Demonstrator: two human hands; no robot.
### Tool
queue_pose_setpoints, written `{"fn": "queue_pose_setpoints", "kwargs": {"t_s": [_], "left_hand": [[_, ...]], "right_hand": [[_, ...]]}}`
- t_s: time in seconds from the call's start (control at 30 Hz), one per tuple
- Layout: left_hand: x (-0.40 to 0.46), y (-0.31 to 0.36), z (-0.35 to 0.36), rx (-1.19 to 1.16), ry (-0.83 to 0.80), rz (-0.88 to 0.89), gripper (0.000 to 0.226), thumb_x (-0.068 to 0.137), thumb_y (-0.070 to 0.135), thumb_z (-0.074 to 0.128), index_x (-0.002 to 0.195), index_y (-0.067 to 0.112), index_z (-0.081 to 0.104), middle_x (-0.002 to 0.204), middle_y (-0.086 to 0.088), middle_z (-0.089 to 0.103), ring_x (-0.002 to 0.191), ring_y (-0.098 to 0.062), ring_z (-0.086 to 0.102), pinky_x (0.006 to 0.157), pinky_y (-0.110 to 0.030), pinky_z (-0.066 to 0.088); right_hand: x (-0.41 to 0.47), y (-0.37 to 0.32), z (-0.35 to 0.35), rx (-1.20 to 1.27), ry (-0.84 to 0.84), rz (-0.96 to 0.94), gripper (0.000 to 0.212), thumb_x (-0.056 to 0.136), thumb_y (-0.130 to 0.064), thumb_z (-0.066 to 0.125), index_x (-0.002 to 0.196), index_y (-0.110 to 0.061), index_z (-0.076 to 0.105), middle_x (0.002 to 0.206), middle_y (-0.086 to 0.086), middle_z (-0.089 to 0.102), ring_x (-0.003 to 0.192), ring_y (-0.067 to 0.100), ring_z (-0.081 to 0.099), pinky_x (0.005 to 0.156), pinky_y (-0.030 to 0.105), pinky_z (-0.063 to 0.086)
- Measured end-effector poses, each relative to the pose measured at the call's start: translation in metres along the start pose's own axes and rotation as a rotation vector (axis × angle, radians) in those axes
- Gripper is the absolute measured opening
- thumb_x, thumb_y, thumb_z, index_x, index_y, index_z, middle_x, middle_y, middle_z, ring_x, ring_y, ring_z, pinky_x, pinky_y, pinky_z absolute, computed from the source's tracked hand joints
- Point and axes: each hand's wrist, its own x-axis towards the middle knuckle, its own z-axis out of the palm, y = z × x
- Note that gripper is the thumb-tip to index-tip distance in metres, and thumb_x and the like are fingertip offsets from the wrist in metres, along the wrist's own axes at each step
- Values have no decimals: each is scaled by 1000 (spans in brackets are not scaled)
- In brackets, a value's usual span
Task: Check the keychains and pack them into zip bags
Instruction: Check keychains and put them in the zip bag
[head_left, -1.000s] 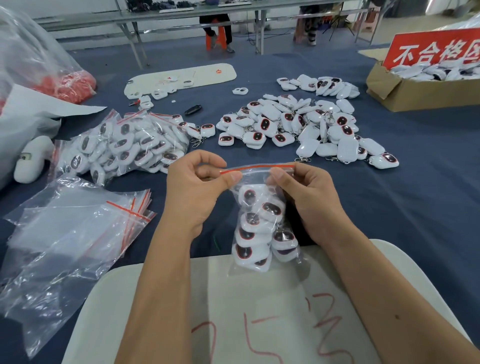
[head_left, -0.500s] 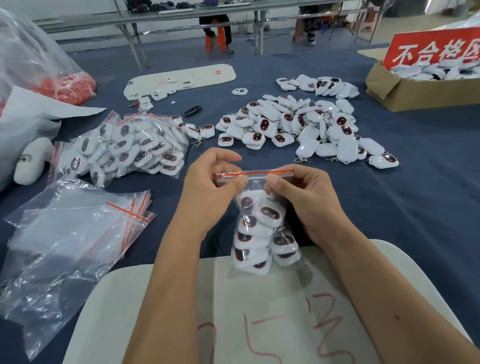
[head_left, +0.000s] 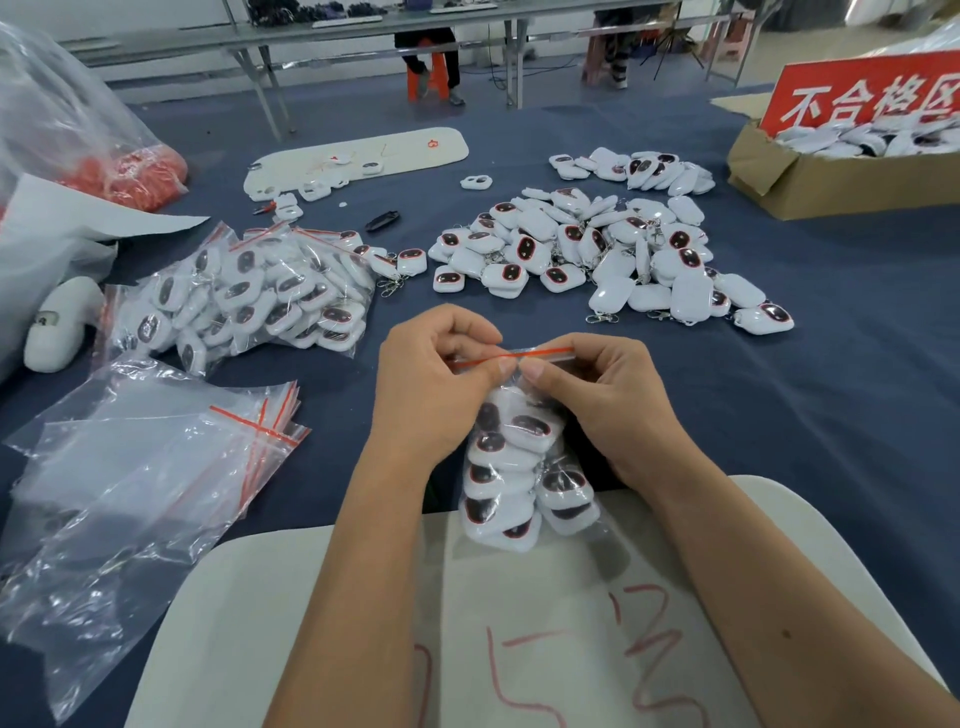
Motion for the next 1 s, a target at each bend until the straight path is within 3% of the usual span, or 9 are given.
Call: {"fn": "queue_pose_setpoints", "kwargs": {"t_s": [0.13,0.2,0.3,0.4,0.6,0.73,0.8,0.9,1.0], "left_hand": [[0,-1,-2,25,8,1,28,80,8,86,92,26,69,80,10,78,79,-5,74,73,-18,54],[-1,1,-2,76,-48,33,29,80,11,86,95,29,70,79,12,77,78,-4,73,72,-17,53],[-2,4,2,98,-53,72,27,78,6,86,84,28,72,69,15,73,67,-1,69,66,-12,49],[-3,8,5,95,-4,109,32,75,0,86,76,28,72,63,14,68,63,1,63,65,-9,47],[-2,7,3,46,6,101,23,78,15,89,88,29,72,78,11,75,74,-5,72,69,-19,56],[-1,6,3,-69,10,-305,47,79,44,87,116,30,63,102,8,76,94,-8,73,83,-27,57],[-3,6,0,-221,-148,-461,54,75,47,89,114,18,66,100,1,79,97,-20,75,87,-37,59],[-9,11,1,-219,-332,-396,45,76,33,91,110,12,71,97,-7,80,87,-21,77,77,-32,62],[-9,13,6,-114,-109,-325,41,74,25,94,100,4,71,94,-19,76,82,-32,74,83,-48,62]], "right_hand": [[0,-1,1,-22,71,-5,14,92,-15,79,80,-22,80,72,2,77,65,11,68,66,22,55],[-1,-1,2,-44,62,-31,19,91,-12,79,75,-21,77,69,4,75,63,11,65,65,22,54],[-2,-2,2,-40,32,-39,16,91,-10,78,75,-14,75,72,10,75,65,11,65,64,21,53],[-2,-2,2,-20,37,-20,16,93,-13,76,79,-19,80,72,1,77,66,7,68,64,18,53],[-2,-4,1,-22,134,-71,21,98,-21,72,79,-21,81,74,2,77,67,12,69,69,26,57],[0,-11,3,293,292,37,18,90,-27,77,77,-14,80,75,8,74,67,20,66,73,41,60],[3,-15,6,480,361,79,23,92,-23,74,71,-15,79,70,5,73,62,17,65,70,37,61],[7,-18,8,602,408,108,31,98,-22,70,69,-16,79,72,4,74,65,17,69,73,39,63],[10,-18,8,490,297,174,24,101,-32,66,90,-14,79,91,10,79,77,26,74,73,46,62]]}}
